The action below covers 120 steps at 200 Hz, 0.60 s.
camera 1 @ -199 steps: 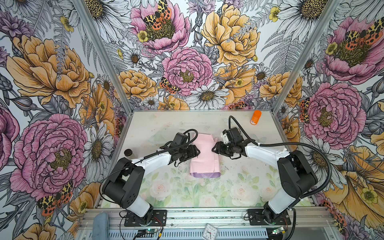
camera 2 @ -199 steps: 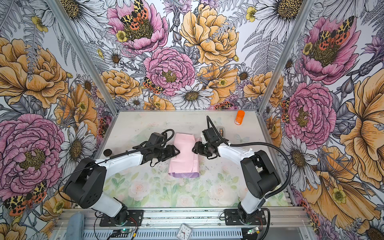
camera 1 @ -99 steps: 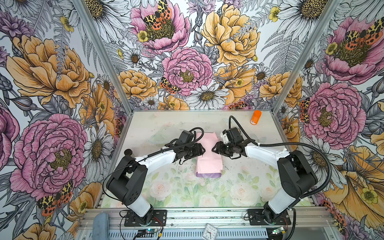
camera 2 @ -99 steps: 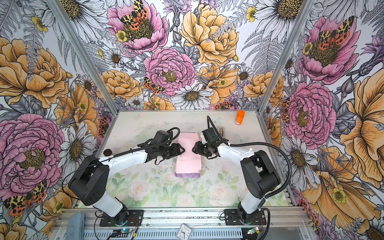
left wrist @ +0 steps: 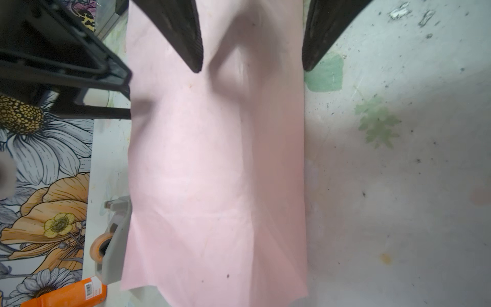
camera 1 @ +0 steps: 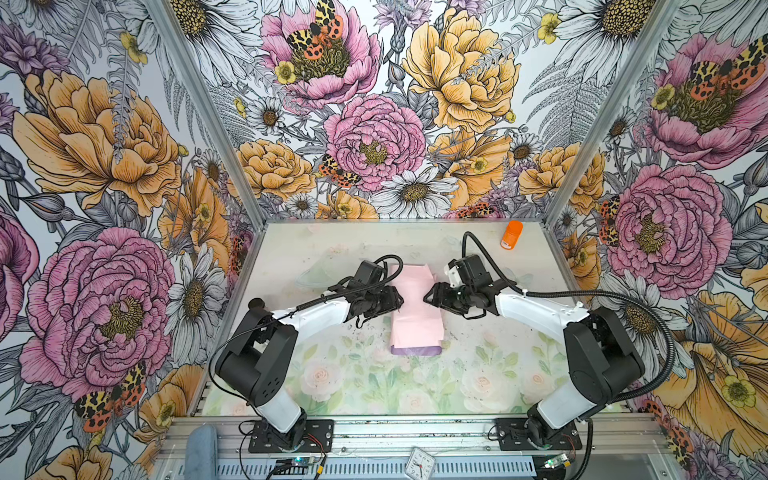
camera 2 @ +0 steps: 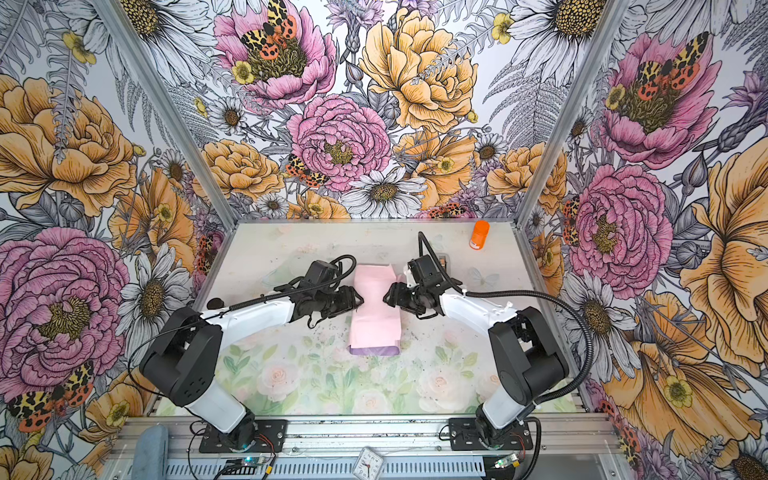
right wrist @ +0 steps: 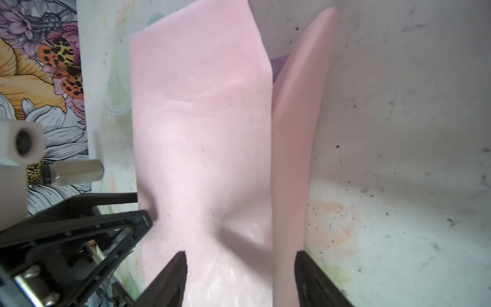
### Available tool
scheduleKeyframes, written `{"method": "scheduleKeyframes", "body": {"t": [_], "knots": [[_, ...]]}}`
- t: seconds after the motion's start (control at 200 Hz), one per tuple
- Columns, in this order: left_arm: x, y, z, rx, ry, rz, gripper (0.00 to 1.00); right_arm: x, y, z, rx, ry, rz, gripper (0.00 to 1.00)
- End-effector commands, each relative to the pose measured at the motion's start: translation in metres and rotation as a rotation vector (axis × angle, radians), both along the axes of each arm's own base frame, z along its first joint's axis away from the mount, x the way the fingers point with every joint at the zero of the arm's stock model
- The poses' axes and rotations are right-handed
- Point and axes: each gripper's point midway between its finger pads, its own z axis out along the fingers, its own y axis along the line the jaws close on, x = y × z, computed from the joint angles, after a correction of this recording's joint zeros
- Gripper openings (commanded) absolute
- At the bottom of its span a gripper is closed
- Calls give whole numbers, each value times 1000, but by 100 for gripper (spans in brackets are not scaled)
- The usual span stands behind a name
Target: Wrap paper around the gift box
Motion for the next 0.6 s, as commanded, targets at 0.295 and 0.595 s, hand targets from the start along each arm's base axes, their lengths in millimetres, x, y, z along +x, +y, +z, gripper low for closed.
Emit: {"method": "scheduleKeyframes", "body": {"t": [0.295,0.595], "knots": [[33,-1,21,-42,-86,-24,66,3,-3,2,30,37,24,55],[33,-5,13,-28,-68,-42,64,-35,-1,-4,58,100,32,45]]}}
